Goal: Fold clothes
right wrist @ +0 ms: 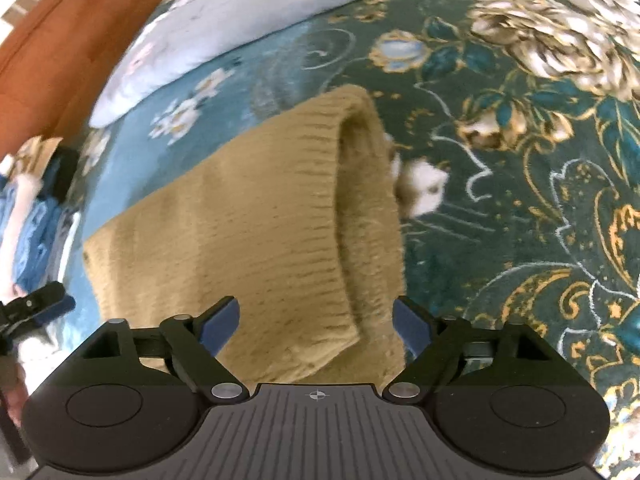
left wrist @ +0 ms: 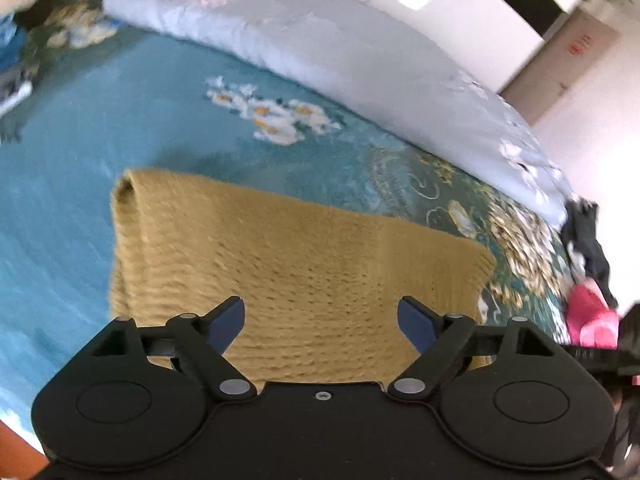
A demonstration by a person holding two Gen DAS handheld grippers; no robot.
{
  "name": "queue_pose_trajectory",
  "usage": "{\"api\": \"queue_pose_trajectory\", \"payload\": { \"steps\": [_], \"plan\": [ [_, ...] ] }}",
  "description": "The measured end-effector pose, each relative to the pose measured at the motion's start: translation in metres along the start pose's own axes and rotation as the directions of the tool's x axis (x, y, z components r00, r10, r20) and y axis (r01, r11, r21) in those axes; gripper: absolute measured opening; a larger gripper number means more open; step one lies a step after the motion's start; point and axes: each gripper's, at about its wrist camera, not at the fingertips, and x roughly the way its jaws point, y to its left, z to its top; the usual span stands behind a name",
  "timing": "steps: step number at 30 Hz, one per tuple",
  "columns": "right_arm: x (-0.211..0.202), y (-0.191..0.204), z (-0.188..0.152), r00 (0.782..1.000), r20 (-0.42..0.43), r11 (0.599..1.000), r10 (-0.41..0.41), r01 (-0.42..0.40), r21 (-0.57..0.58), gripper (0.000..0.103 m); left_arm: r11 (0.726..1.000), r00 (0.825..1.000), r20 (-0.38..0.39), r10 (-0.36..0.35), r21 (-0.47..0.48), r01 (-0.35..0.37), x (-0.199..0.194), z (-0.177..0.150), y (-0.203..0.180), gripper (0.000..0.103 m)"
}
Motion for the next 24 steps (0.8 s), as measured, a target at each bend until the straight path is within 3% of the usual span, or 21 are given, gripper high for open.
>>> {"api": "queue_pose_trajectory", "payload": {
  "steps": [3,8,9,10,13,18,22,24],
  "plan": [
    [0.008,-0.009,0.006,1.0,0.001,1.0,0.009,-0.009,-0.001,0.084,0.998,1.0,-0.019,-0.01,-0.058,0.009,0.021,-0.012,-0.022,0.083],
    [0.019,-0.023,0.026,0.999,0.01,0.999,0.047,-0.047,0.015,0.084,0.995,0.998,-0.022,0.06,0.076,-0.059,0.046,-0.035,-0.066,0.08],
    [0.022,-0.027,0.03,0.998,0.003,0.998,0.06,-0.06,0.017,0.084,0.993,0.997,-0.022,0.074,0.097,-0.072,0.052,-0.037,-0.071,0.076],
    [0.025,-0.029,0.032,0.997,-0.006,0.997,0.076,-0.076,0.016,0.084,0.992,0.997,-0.021,0.075,0.1,-0.073,0.057,-0.037,-0.074,0.065],
    [0.032,-0.035,0.037,0.993,-0.035,0.994,0.109,-0.109,0.003,0.083,0.996,0.998,-0.039,0.049,0.078,-0.045,0.075,-0.033,-0.075,0.056],
    [0.038,-0.052,0.038,0.982,-0.085,0.985,0.17,-0.17,0.013,0.078,0.996,0.994,-0.071,0.08,0.056,-0.076,0.099,-0.021,-0.068,0.037],
    [0.044,-0.058,0.037,0.97,-0.114,0.976,0.217,-0.218,-0.001,0.076,0.995,0.99,-0.102,0.093,0.039,-0.09,0.109,-0.014,-0.06,0.002],
    [0.046,-0.06,0.037,0.962,-0.121,0.969,0.246,-0.247,0.003,0.074,0.995,0.989,-0.113,0.1,0.027,-0.097,0.111,-0.012,-0.056,0.0]
  ]
}}
